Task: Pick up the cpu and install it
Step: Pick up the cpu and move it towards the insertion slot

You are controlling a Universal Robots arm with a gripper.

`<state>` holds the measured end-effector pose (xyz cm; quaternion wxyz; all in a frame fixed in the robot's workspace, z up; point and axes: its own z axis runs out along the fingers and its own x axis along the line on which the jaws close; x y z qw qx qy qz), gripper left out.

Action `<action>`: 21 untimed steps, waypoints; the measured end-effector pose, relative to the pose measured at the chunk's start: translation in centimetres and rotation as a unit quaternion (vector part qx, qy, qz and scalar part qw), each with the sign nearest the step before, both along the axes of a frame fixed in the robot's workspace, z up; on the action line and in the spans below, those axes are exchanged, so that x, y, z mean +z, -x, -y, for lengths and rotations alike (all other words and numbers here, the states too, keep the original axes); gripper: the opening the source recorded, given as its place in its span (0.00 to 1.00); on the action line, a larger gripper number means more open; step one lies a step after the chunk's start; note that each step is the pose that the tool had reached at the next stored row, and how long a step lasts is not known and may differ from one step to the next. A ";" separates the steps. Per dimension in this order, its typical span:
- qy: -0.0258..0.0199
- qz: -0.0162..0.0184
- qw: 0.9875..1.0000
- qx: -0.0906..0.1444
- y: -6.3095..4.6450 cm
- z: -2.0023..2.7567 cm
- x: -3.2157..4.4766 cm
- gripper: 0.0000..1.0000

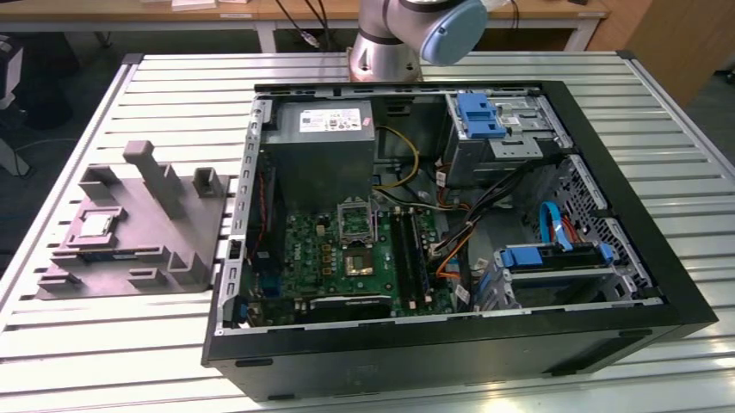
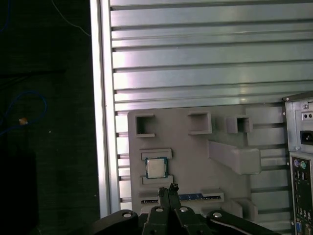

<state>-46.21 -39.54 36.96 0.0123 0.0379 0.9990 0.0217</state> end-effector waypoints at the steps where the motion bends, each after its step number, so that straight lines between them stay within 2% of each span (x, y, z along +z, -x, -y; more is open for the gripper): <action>1: 0.000 0.000 1.000 0.000 0.0 0.00 0.00 0.11; 6: 0.000 0.000 1.000 0.000 0.0 0.00 0.00 0.11; 7: 0.000 0.000 1.000 0.000 0.0 0.00 0.00 0.17; 12: 0.000 0.000 1.000 0.000 0.0 0.00 0.00 0.18; 13: 0.000 0.000 1.000 0.000 0.0 0.00 0.00 0.24; 14: 0.000 0.000 1.000 0.000 0.1 0.00 0.00 0.24; 15: 0.000 0.000 1.000 0.000 0.1 0.00 0.00 0.36; 16: 0.000 0.000 1.000 0.000 0.1 0.00 0.00 0.42; 19: 0.000 0.000 1.000 0.000 0.1 0.00 -0.01 0.47; 21: 0.000 0.000 1.000 0.000 0.1 0.00 0.00 0.59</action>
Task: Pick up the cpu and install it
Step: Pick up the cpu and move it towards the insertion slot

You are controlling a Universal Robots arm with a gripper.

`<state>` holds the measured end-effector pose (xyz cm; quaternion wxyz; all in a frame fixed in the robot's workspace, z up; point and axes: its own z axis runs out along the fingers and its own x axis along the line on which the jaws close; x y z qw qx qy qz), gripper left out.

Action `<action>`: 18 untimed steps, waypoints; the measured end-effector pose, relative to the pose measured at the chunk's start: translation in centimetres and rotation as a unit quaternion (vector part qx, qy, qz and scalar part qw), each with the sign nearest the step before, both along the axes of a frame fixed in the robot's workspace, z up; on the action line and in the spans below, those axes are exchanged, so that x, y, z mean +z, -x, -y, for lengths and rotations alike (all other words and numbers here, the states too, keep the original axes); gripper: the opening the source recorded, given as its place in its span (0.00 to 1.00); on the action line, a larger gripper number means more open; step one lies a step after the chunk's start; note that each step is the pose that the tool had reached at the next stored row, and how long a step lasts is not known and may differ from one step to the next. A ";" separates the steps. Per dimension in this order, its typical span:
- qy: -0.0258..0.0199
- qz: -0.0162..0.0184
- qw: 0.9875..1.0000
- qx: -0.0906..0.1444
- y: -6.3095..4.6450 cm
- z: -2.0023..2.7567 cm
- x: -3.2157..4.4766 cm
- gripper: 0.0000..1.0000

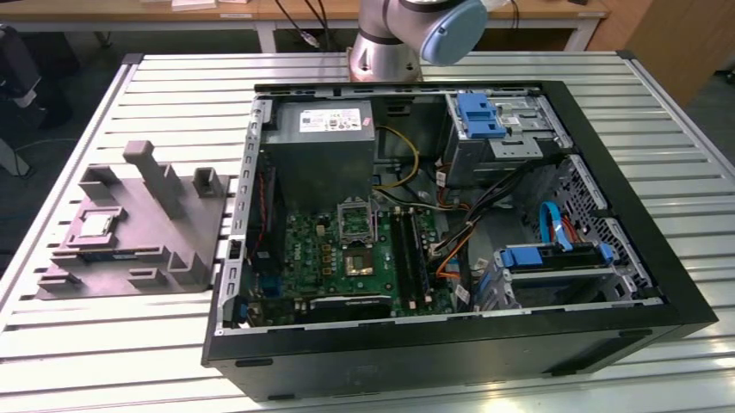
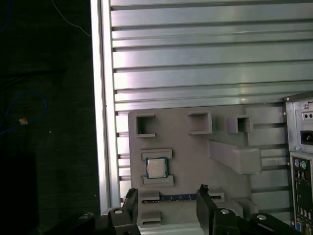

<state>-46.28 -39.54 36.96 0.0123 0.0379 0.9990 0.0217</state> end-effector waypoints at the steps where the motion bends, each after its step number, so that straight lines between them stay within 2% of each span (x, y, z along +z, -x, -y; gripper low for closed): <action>1: 0.000 0.000 1.000 0.000 0.0 0.00 0.00 0.59; 2: 0.000 0.000 1.000 0.000 0.0 0.00 0.00 0.65; 3: 0.000 0.000 1.000 0.000 0.0 0.00 0.00 0.65; 4: 0.000 0.000 1.000 0.000 0.0 0.00 0.00 0.71; 18: 0.000 0.000 1.000 0.000 0.1 0.00 0.00 0.71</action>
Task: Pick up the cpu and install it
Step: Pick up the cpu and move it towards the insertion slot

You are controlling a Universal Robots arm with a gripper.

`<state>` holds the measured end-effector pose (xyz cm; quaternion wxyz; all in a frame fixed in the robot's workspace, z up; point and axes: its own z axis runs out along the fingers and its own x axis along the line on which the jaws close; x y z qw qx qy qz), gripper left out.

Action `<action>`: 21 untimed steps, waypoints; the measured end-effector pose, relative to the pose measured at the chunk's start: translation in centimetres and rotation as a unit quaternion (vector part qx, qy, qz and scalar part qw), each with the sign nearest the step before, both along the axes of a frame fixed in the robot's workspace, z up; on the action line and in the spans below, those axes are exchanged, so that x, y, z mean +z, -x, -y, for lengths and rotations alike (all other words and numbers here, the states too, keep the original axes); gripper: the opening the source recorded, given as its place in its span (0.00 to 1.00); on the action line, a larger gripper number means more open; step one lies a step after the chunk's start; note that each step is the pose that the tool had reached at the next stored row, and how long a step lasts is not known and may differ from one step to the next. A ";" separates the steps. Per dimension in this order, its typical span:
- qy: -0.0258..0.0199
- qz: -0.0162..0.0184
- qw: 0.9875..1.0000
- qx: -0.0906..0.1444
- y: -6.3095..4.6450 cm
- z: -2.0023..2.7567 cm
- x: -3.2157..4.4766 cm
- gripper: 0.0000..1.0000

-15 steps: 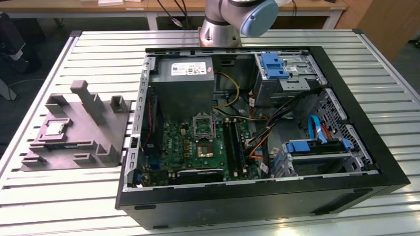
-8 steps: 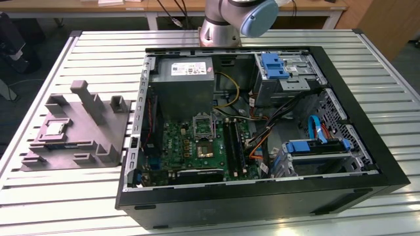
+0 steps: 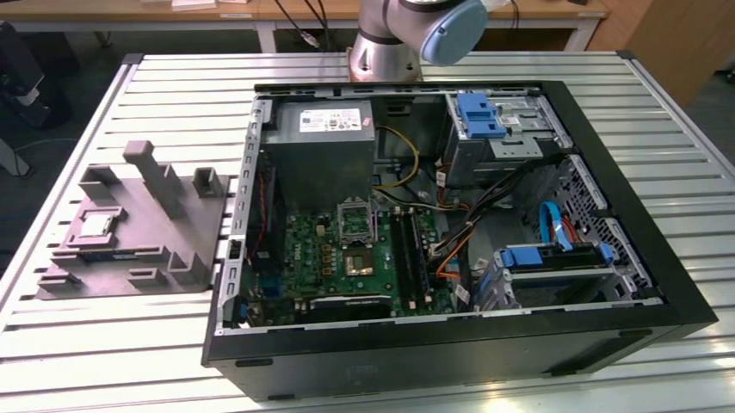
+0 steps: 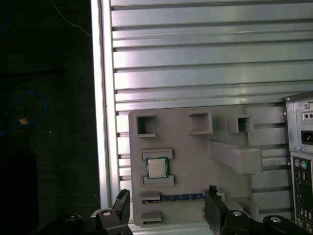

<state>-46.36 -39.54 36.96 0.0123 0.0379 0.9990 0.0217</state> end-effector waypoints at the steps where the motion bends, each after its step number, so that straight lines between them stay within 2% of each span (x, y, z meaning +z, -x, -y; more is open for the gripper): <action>1: 0.000 0.000 1.000 0.000 0.0 0.00 0.00 0.71; 4: 0.000 0.000 1.000 0.001 0.0 0.00 -0.01 0.71; 8: 0.000 0.000 0.999 0.032 0.0 0.00 -0.29 0.71; 12: -0.002 0.000 0.999 0.033 0.0 0.00 -0.60 0.71; 21: -0.002 -0.002 0.999 0.033 0.0 0.00 -1.61 0.71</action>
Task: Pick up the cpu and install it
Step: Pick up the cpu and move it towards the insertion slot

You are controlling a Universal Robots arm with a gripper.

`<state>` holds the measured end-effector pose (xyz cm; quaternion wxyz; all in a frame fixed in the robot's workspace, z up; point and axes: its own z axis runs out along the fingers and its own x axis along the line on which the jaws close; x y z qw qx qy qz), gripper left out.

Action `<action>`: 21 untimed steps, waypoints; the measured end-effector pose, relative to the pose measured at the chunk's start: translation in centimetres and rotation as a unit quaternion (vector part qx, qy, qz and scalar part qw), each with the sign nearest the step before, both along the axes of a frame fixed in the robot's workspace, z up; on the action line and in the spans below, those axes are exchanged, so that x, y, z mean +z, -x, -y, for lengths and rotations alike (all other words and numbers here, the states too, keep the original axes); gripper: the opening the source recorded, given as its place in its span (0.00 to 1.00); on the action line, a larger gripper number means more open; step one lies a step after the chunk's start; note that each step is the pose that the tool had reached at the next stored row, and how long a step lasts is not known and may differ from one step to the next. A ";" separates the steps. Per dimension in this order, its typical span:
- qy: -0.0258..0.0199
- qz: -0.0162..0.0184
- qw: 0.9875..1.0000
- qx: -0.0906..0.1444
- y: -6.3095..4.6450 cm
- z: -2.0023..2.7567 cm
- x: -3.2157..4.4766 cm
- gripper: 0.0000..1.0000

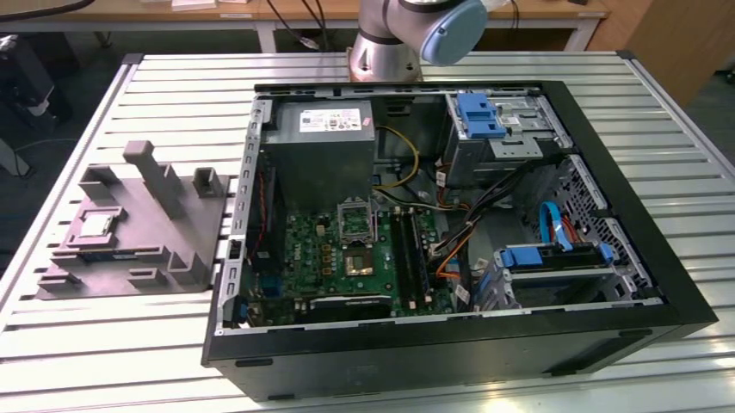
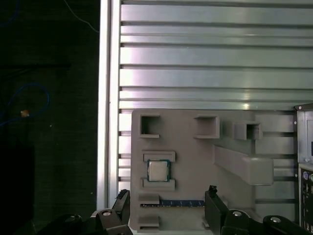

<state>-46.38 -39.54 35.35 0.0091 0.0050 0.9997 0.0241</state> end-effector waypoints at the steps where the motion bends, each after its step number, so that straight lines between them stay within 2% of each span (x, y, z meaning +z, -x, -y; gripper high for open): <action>1: 0.000 0.000 1.000 0.000 0.0 0.00 -0.10 0.71; 21: 0.000 0.000 1.000 0.000 0.0 0.00 -0.61 0.71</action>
